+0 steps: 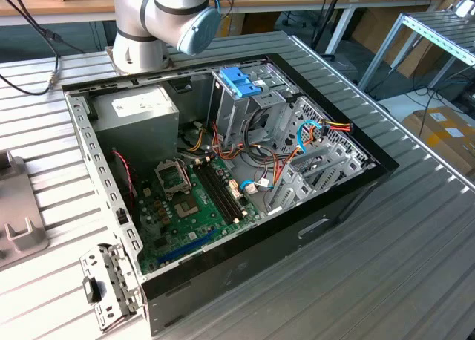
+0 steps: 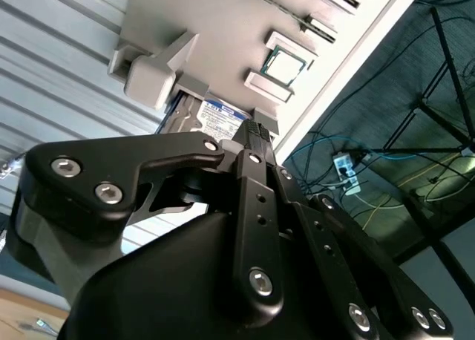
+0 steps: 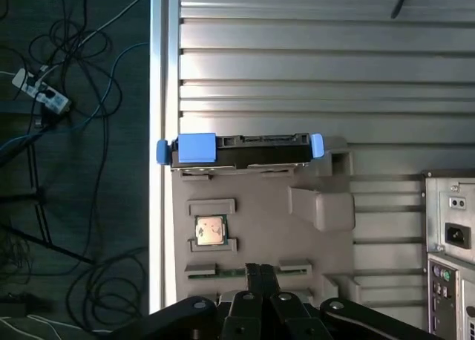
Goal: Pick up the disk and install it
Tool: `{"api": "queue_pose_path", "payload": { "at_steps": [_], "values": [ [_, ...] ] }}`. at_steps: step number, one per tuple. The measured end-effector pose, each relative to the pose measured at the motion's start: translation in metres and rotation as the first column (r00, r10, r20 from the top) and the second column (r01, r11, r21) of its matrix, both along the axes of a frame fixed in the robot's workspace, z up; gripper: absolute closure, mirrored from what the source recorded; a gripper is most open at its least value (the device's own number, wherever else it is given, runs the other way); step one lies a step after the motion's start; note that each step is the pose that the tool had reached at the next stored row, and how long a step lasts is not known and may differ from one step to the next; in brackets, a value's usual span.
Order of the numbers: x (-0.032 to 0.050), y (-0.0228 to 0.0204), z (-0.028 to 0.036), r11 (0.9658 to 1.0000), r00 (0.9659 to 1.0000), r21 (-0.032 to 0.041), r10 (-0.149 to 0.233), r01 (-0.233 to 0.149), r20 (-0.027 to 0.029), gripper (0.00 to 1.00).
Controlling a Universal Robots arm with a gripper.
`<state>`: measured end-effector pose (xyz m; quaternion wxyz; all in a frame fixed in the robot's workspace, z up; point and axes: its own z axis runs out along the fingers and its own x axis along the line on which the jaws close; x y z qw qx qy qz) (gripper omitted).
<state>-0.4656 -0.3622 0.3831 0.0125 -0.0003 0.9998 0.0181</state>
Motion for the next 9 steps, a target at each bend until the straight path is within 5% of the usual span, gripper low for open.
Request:
{"api": "queue_pose_path", "payload": {
  "at_steps": [9],
  "values": [
    [0.0,0.0,0.0,0.9983,0.9983,0.0,0.058,-0.058,-0.0001,0.89]
  ]
}}
